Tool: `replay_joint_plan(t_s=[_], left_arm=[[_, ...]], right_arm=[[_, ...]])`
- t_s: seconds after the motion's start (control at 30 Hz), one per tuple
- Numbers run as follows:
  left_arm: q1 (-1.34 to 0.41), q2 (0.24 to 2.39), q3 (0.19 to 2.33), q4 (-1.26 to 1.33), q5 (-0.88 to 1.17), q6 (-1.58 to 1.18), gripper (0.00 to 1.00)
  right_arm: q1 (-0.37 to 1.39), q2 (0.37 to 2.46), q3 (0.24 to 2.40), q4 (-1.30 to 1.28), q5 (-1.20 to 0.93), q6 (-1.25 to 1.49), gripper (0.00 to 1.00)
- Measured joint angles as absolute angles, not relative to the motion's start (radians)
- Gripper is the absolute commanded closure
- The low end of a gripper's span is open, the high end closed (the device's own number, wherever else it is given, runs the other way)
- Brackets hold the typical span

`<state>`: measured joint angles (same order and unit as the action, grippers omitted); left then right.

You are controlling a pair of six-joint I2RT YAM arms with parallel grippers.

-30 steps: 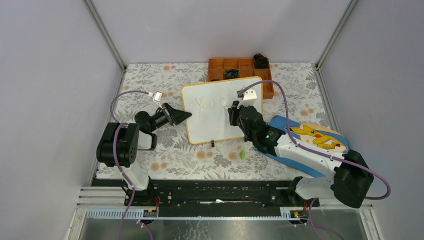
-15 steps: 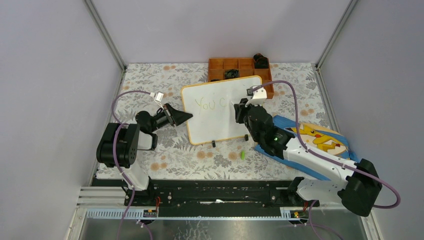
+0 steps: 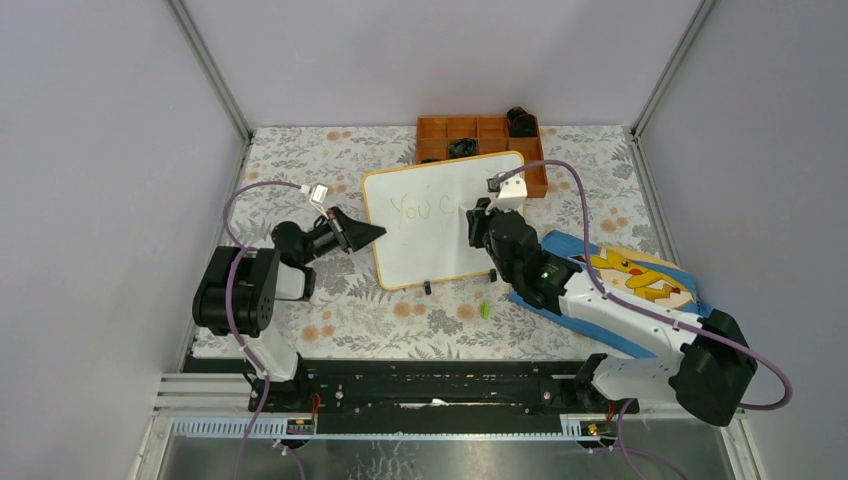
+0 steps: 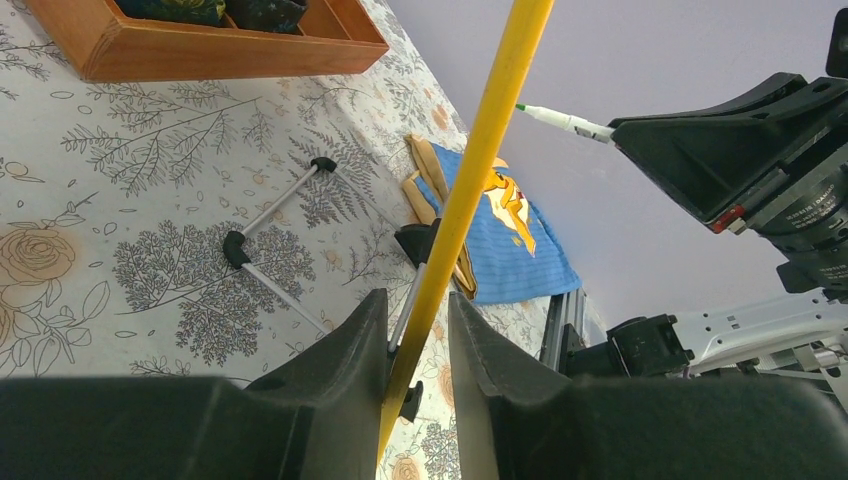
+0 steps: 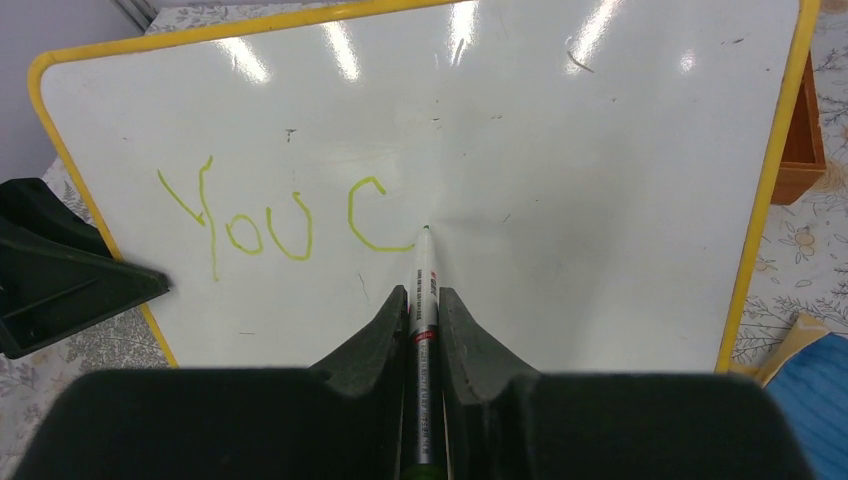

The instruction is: Write a sentence on the whiteboard

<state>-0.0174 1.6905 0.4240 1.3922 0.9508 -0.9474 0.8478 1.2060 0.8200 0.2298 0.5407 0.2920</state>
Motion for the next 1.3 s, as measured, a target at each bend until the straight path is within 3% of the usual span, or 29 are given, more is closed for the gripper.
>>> replay_joint_plan(t_s=[1.3], left_arm=[[-0.020,1.690,0.424,1.382,0.950,-0.939,0.66]], right_arm=[[0.848,1.263,0.838,0.231,0.478,0.294,1.00]])
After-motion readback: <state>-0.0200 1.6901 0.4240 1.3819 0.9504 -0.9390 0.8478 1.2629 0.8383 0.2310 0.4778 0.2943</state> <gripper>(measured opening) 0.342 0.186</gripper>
